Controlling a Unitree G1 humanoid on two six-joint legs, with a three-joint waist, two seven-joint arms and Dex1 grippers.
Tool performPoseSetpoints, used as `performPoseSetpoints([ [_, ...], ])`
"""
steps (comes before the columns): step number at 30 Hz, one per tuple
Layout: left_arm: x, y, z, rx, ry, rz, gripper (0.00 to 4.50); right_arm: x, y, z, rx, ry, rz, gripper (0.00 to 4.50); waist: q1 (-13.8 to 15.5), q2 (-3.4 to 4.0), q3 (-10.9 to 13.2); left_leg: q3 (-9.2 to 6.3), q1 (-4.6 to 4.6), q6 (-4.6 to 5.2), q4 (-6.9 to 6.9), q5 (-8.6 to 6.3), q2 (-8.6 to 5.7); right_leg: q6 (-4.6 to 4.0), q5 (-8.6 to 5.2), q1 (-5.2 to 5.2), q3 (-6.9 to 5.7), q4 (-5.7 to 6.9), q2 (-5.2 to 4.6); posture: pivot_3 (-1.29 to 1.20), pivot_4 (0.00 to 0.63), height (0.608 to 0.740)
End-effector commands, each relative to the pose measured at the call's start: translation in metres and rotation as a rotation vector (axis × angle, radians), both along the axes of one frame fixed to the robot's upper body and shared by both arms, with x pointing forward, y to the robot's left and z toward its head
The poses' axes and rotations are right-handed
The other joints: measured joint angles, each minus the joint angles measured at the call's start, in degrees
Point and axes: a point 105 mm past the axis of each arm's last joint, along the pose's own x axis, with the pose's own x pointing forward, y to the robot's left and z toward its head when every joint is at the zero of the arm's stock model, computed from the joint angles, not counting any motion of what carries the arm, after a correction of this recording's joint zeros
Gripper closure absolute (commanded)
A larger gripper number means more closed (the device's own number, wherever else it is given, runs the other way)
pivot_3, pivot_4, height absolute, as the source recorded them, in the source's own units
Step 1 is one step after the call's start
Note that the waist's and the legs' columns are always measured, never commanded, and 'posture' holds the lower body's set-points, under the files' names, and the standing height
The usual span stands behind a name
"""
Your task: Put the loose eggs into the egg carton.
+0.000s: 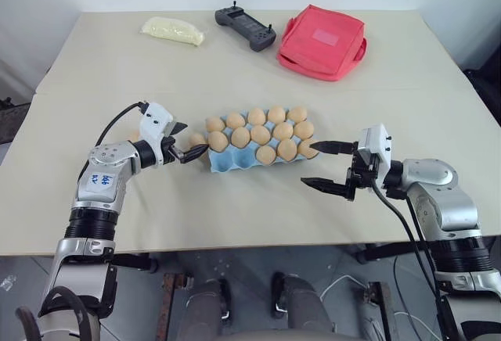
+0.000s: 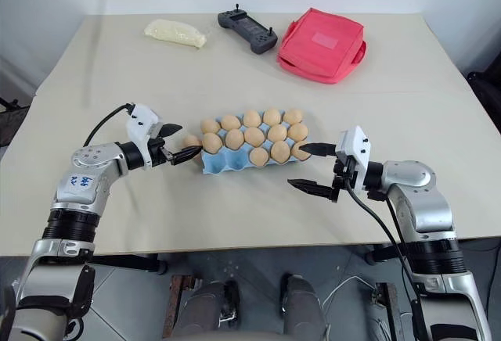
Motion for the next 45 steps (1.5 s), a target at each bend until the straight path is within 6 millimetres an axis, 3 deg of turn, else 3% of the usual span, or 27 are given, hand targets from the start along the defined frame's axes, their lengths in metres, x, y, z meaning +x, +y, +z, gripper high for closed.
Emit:
performPoseSetpoints([
  [1, 0.003, -0.005, 0.015, 0.011, -0.057, -0.022, 0.04, -0.003, -0.003, 0.014, 0.011, -0.051, -0.008, 0.0, 0.0, 0.0, 0.0, 0.0, 0.0, 0.0, 0.0, 0.01, 0.0, 0.0, 0.0, 0.0, 0.0, 0.01, 0.0, 0.0, 0.15, 0.74],
  [13, 0.004, -0.005, 0.009, 0.0, -0.04, -0.014, 0.04, -0.001, -0.001, 0.014, 0.01, -0.052, -0.006, 0.0, 0.0, 0.0, 0.0, 0.01, 0.0, 0.07, 0.02, 0.06, 0.0, 0.0, 0.0, 0.0, 0.0, 0.01, 0.0, 0.0, 0.15, 0.74],
  [21, 0.006, -0.003, 0.005, -0.009, -0.025, -0.001, 2.05, -0.001, 0.0, 0.014, 0.009, -0.053, -0.002, 0.0, 0.0, -0.01, 0.0, 0.01, 0.0, 0.11, 0.03, 0.09, -0.01, 0.0, 0.0, 0.01, 0.0, 0.03, 0.0, 0.0, 0.15, 0.74],
  [25, 0.002, 0.004, 0.011, 0.002, -0.043, 0.01, 2.11, -0.002, -0.001, 0.014, 0.008, -0.055, -0.007, 0.0, 0.0, -0.01, 0.0, 0.01, 0.0, 0.12, 0.03, 0.1, 0.0, 0.0, 0.0, 0.0, -0.01, 0.04, 0.01, 0.0, 0.15, 0.74],
  [29, -0.008, 0.004, 0.037, 0.001, -0.097, -0.026, 2.11, -0.003, -0.004, 0.014, 0.008, -0.054, -0.013, 0.0, -0.1, -0.03, 0.0, 0.01, 0.0, 0.1, 0.01, 0.11, 0.02, 0.0, 0.0, -0.02, 0.0, 0.04, 0.02, 0.0, 0.15, 0.74],
  [34, -0.023, -0.017, 0.074, -0.075, -0.143, -0.13, 2.11, -0.003, -0.005, 0.013, 0.007, -0.054, -0.02, 0.0, 0.1, -0.03, 0.0, 0.01, -0.01, 0.0, 0.01, 0.06, 0.01, 0.01, 0.0, 0.01, 0.01, 0.01, 0.0, 0.0, 0.15, 0.74],
  [37, -0.031, -0.04, 0.086, -0.129, -0.142, -0.226, 2.11, -0.003, -0.005, 0.014, 0.009, -0.055, -0.02, 0.0, 0.1, -0.04, 0.0, 0.01, -0.01, -0.02, 0.05, 0.05, -0.01, 0.01, 0.01, 0.03, 0.01, 0.03, 0.0, 0.0, 0.15, 0.74],
  [45, -0.04, -0.087, 0.069, -0.157, -0.051, -0.401, 2.11, -0.003, -0.005, 0.015, 0.02, -0.068, -0.026, 0.0, 0.0, -0.04, 0.0, 0.06, 0.02, 0.15, 0.06, 0.22, 0.0, 0.02, 0.01, 0.03, 0.05, 0.06, 0.09, 0.0, 0.15, 0.74],
])
